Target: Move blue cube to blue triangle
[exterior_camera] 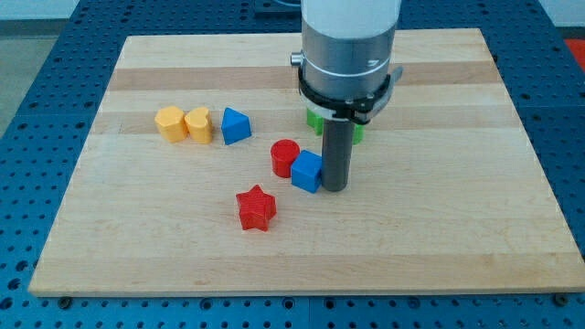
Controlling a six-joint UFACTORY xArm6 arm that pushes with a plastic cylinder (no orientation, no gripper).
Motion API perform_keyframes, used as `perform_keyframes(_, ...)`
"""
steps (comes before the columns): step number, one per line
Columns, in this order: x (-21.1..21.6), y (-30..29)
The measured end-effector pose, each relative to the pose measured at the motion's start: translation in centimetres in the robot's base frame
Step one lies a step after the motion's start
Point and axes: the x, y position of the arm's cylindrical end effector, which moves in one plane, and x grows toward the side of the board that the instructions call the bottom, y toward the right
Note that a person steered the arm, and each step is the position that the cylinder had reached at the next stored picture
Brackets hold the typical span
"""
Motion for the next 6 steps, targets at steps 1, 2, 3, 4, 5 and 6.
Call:
perform_keyframes(1, 0.7, 0.0)
perform_keyframes(2, 3.0, -0.3)
perform_keyframes(3, 3.2, -2.7)
perform_keyframes(4, 2.8, -3.8)
perform_keyframes(5, 0.6, -3.4)
perform_keyframes(6, -0.3, -1.9)
